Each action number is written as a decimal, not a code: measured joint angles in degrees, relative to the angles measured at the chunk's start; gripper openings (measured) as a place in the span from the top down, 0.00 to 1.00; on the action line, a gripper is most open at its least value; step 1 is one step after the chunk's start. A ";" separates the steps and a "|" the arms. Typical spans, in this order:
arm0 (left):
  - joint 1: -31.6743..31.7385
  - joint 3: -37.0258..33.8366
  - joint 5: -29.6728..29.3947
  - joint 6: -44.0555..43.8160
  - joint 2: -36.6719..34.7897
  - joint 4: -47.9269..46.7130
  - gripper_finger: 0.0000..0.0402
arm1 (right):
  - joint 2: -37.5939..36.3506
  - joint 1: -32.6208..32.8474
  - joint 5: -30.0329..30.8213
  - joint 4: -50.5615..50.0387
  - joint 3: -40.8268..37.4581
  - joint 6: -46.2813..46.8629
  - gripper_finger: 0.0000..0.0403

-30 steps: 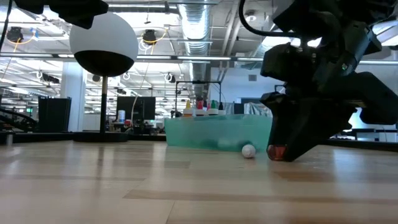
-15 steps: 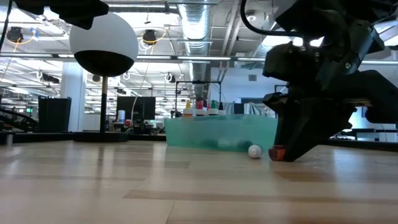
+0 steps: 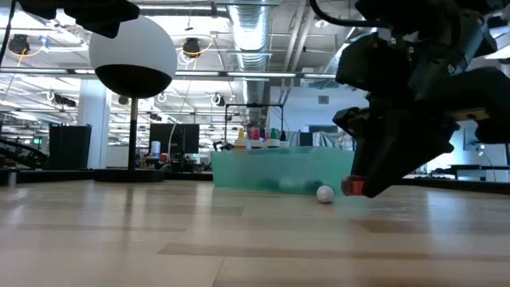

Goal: Pick & Place food coloring
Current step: Put the small orange food coloring bottle into the green bin

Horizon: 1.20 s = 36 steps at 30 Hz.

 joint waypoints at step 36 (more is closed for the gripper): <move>0.00 0.00 0.07 -0.50 0.00 -0.42 0.63 | -11.56 -1.78 0.76 -25.65 16.22 -4.23 0.80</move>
